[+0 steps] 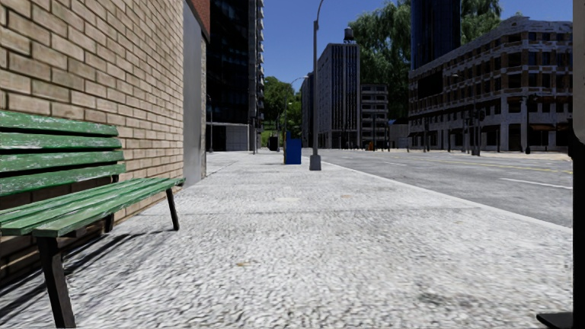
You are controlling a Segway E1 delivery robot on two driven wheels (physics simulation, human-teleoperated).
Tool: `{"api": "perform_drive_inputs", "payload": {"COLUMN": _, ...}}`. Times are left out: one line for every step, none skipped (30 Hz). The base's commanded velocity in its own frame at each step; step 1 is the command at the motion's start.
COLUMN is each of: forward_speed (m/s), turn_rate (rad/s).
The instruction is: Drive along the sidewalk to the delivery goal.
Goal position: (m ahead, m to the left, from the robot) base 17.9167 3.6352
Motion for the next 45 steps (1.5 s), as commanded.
{"api": "perform_drive_inputs", "payload": {"forward_speed": 2.00, "turn_rate": 0.13}}
{"api": "perform_drive_inputs", "payload": {"forward_speed": 2.00, "turn_rate": 0.17}}
{"api": "perform_drive_inputs", "payload": {"forward_speed": 2.00, "turn_rate": 0.17}}
{"api": "perform_drive_inputs", "payload": {"forward_speed": 2.00, "turn_rate": 0.19}}
{"api": "perform_drive_inputs", "payload": {"forward_speed": 2.00, "turn_rate": 0.22}}
{"api": "perform_drive_inputs", "payload": {"forward_speed": 2.00, "turn_rate": 0.23}}
{"api": "perform_drive_inputs", "payload": {"forward_speed": 2.00, "turn_rate": 0.23}}
{"api": "perform_drive_inputs", "payload": {"forward_speed": 2.00, "turn_rate": 0.23}}
{"api": "perform_drive_inputs", "payload": {"forward_speed": 2.00, "turn_rate": 0.24}}
{"api": "perform_drive_inputs", "payload": {"forward_speed": 2.00, "turn_rate": 0.24}}
{"api": "perform_drive_inputs", "payload": {"forward_speed": 2.00, "turn_rate": 0.24}}
{"api": "perform_drive_inputs", "payload": {"forward_speed": 2.00, "turn_rate": 0.24}}
{"api": "perform_drive_inputs", "payload": {"forward_speed": 2.00, "turn_rate": 0.24}}
{"api": "perform_drive_inputs", "payload": {"forward_speed": 2.00, "turn_rate": 0.00}}
{"api": "perform_drive_inputs", "payload": {"forward_speed": 2.00, "turn_rate": 0.00}}
{"api": "perform_drive_inputs", "payload": {"forward_speed": 2.00, "turn_rate": 0.00}}
{"api": "perform_drive_inputs", "payload": {"forward_speed": 2.00, "turn_rate": 0.00}}
{"api": "perform_drive_inputs", "payload": {"forward_speed": 2.00, "turn_rate": 0.00}}
{"api": "perform_drive_inputs", "payload": {"forward_speed": 2.00, "turn_rate": 0.00}}
{"api": "perform_drive_inputs", "payload": {"forward_speed": 2.00, "turn_rate": 0.00}}
{"api": "perform_drive_inputs", "payload": {"forward_speed": 2.00, "turn_rate": 0.00}}
{"api": "perform_drive_inputs", "payload": {"forward_speed": 2.00, "turn_rate": 0.00}}
{"api": "perform_drive_inputs", "payload": {"forward_speed": 2.00, "turn_rate": 0.00}}
{"api": "perform_drive_inputs", "payload": {"forward_speed": 2.00, "turn_rate": 0.00}}
{"api": "perform_drive_inputs", "payload": {"forward_speed": 2.00, "turn_rate": 0.00}}
{"api": "perform_drive_inputs", "payload": {"forward_speed": 2.00, "turn_rate": 0.00}}
{"api": "perform_drive_inputs", "payload": {"forward_speed": 2.00, "turn_rate": 0.00}}
{"api": "perform_drive_inputs", "payload": {"forward_speed": 2.00, "turn_rate": 0.00}}
{"api": "perform_drive_inputs", "payload": {"forward_speed": 2.00, "turn_rate": 0.00}}
{"api": "perform_drive_inputs", "payload": {"forward_speed": 2.00, "turn_rate": 0.00}}
{"api": "perform_drive_inputs", "payload": {"forward_speed": 2.00, "turn_rate": 0.00}}
{"api": "perform_drive_inputs", "payload": {"forward_speed": 2.00, "turn_rate": 0.00}}
{"api": "perform_drive_inputs", "payload": {"forward_speed": 2.00, "turn_rate": 0.00}}
{"api": "perform_drive_inputs", "payload": {"forward_speed": 2.00, "turn_rate": 0.00}}
{"api": "perform_drive_inputs", "payload": {"forward_speed": 2.00, "turn_rate": 0.00}}
{"api": "perform_drive_inputs", "payload": {"forward_speed": 2.00, "turn_rate": 0.00}}
{"api": "perform_drive_inputs", "payload": {"forward_speed": 2.00, "turn_rate": 0.00}}
{"api": "perform_drive_inputs", "payload": {"forward_speed": 2.00, "turn_rate": 0.00}}
{"api": "perform_drive_inputs", "payload": {"forward_speed": 2.00, "turn_rate": 0.00}}
{"api": "perform_drive_inputs", "payload": {"forward_speed": 2.00, "turn_rate": 0.00}}
{"api": "perform_drive_inputs", "payload": {"forward_speed": 2.00, "turn_rate": 0.00}}
{"api": "perform_drive_inputs", "payload": {"forward_speed": 2.00, "turn_rate": 0.00}}
{"api": "perform_drive_inputs", "payload": {"forward_speed": 2.00, "turn_rate": 0.00}}
{"api": "perform_drive_inputs", "payload": {"forward_speed": 2.00, "turn_rate": 0.00}}
{"api": "perform_drive_inputs", "payload": {"forward_speed": 2.00, "turn_rate": 0.00}}
